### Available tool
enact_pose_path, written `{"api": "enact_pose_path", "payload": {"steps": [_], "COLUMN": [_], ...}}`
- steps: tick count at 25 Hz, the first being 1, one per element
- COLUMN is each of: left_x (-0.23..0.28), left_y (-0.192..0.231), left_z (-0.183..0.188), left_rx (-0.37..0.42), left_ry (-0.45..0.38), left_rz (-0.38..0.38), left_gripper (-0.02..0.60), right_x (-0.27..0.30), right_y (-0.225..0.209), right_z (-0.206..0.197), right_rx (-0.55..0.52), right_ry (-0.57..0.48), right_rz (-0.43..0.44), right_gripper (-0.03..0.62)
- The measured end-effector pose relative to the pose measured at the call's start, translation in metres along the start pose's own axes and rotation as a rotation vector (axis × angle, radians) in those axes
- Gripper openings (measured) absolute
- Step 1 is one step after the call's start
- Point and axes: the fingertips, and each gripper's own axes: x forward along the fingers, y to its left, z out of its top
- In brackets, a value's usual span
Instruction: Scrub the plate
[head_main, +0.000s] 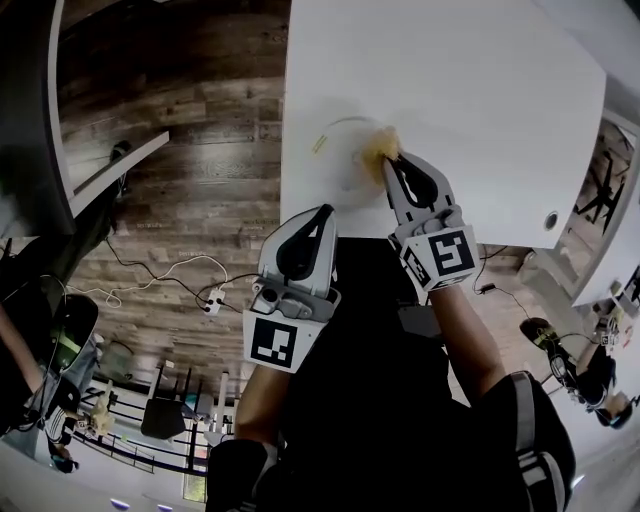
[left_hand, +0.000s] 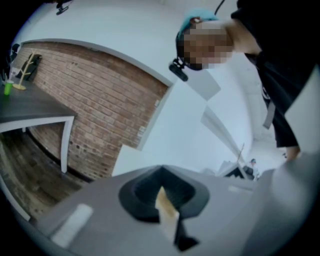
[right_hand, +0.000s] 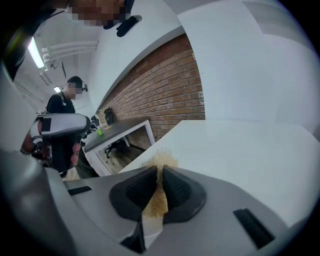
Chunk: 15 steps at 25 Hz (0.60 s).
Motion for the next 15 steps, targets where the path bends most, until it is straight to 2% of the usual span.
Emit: {"api": "enact_pose_path", "payload": {"steps": [10,15], "left_x": [-0.001,-0.001], "left_y": [0.017,0.015], "left_z": [0.005,0.005], "left_rx": [-0.026,-0.014], "left_ry": [-0.016,-0.015], "left_rz": [0.006,0.005], "left_gripper": [0.003,0.003], "right_x": [0.018,0.026], "right_y": [0.006,0.009], "right_z": [-0.002,-0.008], "right_rx": [-0.007,-0.012], "right_ry": [0.030,0.063], "right_rz": [0.007,0.018], "right_gripper": [0.031,0.031]}}
